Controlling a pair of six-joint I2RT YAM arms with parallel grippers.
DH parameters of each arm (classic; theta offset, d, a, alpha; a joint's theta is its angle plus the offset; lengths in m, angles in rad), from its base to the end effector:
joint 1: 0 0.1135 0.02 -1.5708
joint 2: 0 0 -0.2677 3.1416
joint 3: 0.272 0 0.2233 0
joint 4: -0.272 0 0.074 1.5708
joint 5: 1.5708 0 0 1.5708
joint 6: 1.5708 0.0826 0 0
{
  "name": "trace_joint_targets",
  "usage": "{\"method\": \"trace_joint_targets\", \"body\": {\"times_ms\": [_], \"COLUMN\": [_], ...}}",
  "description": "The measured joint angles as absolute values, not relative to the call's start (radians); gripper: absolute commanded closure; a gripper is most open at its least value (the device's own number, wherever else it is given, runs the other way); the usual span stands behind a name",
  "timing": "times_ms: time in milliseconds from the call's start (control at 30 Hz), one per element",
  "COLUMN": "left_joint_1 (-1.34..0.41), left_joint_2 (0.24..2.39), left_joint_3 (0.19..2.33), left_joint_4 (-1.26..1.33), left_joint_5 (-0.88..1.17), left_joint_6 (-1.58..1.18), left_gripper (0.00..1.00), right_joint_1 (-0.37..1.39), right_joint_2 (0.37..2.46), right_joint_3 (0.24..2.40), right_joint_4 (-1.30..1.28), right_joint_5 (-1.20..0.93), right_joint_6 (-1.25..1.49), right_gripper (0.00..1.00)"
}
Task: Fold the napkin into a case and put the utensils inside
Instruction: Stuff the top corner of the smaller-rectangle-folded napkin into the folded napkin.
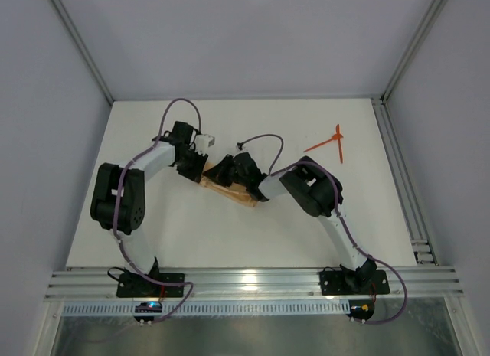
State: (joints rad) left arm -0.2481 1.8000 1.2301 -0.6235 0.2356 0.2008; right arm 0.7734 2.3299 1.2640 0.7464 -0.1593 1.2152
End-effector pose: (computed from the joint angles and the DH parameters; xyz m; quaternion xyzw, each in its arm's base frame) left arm 0.3357 -0.1049 0.1652 0.2386 0.9461 -0.1198 0.1835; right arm 0.3547 0.3646 0.0996 0.1316 0.7986 0.5246 0.2641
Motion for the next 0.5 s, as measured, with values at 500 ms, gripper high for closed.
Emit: {"method": "trace_joint_targets", "body": {"times_ms": [500], "left_joint_1": [-0.256], "left_joint_2": [1.839], "left_joint_3": [1.230], "left_joint_4": [-0.577], "left_joint_5": [0.171], "left_joint_6": [0.191], "left_gripper": [1.00], "right_joint_1": [0.775], "right_joint_2": [2.330], "right_joint_3": [1.264], "right_joint_4": [0.748], "right_joint_5": [-0.158], "right_joint_6": [1.209], "right_gripper": [0.91]}}
